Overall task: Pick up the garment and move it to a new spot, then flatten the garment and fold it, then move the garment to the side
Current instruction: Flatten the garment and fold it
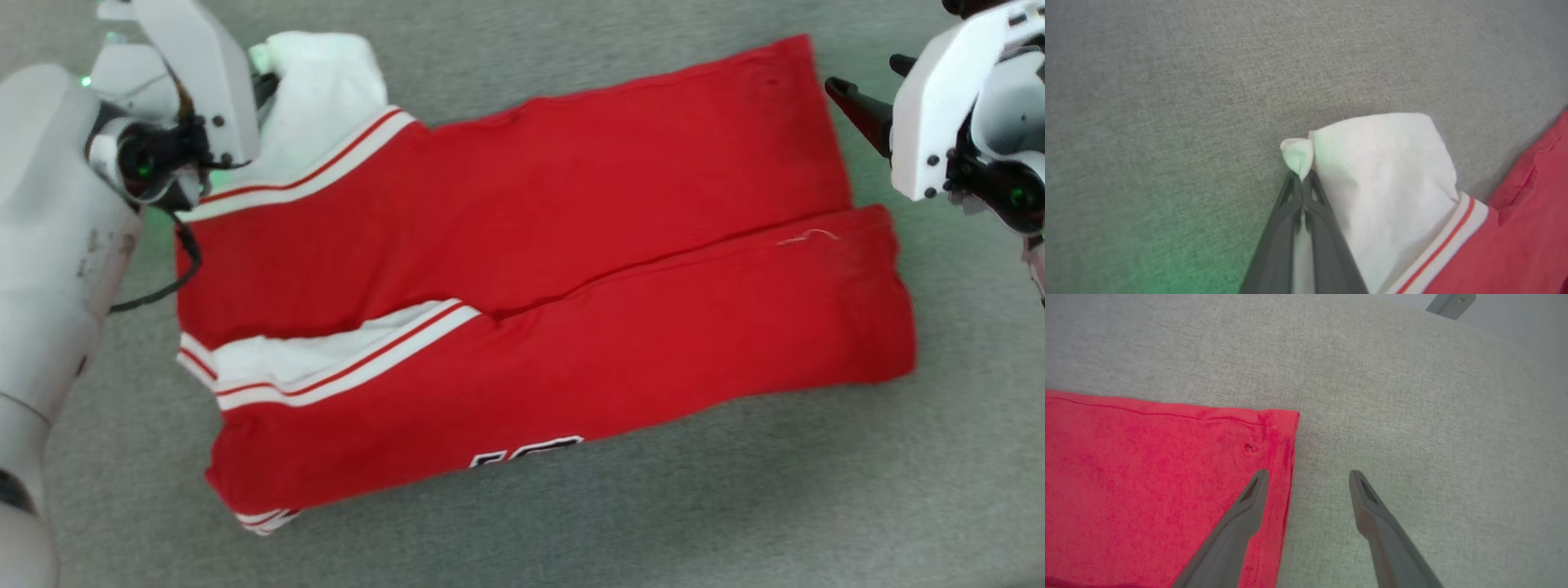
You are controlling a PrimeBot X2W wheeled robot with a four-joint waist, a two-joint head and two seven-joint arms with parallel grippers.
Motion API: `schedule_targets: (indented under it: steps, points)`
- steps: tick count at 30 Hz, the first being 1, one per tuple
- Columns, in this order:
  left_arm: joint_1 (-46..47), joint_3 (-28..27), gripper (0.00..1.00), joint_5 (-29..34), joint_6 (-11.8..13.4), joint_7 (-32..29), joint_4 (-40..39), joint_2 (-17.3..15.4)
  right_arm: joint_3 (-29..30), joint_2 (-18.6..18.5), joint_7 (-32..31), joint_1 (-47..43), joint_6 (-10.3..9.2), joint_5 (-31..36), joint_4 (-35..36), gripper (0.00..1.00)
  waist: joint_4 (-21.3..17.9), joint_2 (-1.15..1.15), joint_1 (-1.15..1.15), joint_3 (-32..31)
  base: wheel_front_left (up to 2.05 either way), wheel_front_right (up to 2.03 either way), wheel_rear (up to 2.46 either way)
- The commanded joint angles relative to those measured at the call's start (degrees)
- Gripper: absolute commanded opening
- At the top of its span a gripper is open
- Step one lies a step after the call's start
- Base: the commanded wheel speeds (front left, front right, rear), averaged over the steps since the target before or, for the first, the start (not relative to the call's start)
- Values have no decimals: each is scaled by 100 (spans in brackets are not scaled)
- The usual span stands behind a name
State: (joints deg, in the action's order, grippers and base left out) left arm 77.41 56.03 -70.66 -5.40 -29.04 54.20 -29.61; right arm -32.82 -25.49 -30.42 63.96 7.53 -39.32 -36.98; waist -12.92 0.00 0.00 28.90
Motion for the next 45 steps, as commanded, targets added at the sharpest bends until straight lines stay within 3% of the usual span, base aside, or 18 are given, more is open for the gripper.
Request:
schedule_targets:
  steps: [1, 5, 6, 7, 8, 9, 16, 20, 24, 29, 38, 45]
  points:
    - [-113, 79, 0, 25, -32, -38, 36, 56, -78, 61, -42, 91, -9, -31, -132, 100, 251, 0, 0, 158, 0, 0, 0]
    - [-46, 117, 0, 64, -95, 17, 69, 132, -389, 175, -246, 422, -9, -107, -654, 100, 374, 0, 0, 210, 0, 0, 0]
    - [-39, 128, 0, 66, -114, 32, 73, 151, -494, 216, -345, 457, -9, -163, -737, 82, 387, 0, 0, 216, 0, 0, 0]
    - [-34, 137, 0, 65, -129, 62, 67, 180, -614, 240, -404, 481, -8, -210, -759, 36, 398, 0, 0, 220, 0, 0, 0]
    - [-28, 130, 0, 41, -149, 86, 56, 213, -664, 244, -384, 515, -8, -285, -778, 6, 408, 0, 0, 223, 0, 0, 0]
    - [-25, 122, 0, 11, -154, 118, 43, 256, -704, 230, -327, 536, -8, -341, -803, 0, 418, 0, 0, 221, 0, 0, 0]
    - [-135, 112, 0, -120, -222, 567, -318, 394, -999, -51, 333, 470, -9, -569, -805, 0, 529, 0, 0, -95, 0, 0, 0]
    - [-423, 69, 0, -374, -214, 947, -1119, 209, -1049, -269, 806, 194, -9, -862, -590, 0, 671, 0, 0, -473, 0, 0, 0]
    - [-899, 140, 0, -617, -214, 1277, -2202, -201, -1191, -659, 1101, -310, -9, -1144, -35, 0, 828, 0, 0, -827, 0, 0, 0]
    - [-1646, 157, 0, -892, -215, 1651, -3647, -1002, -1437, -1410, 1287, -1083, -9, -1451, 880, 0, 988, 0, 0, -1121, 0, 0, 0]
    - [-3307, 214, 0, -1003, -151, 2739, -5354, -2181, -1234, -2412, 1771, -2414, -9, -1484, 2065, 0, 1153, 0, 0, -1219, 0, 0, 0]
    - [-4351, 331, 0, -1240, -16, 3439, -5940, -2438, -611, -2619, 2130, -3284, -9, -1382, 2266, 0, 1230, 0, 0, -1172, 0, 0, 0]
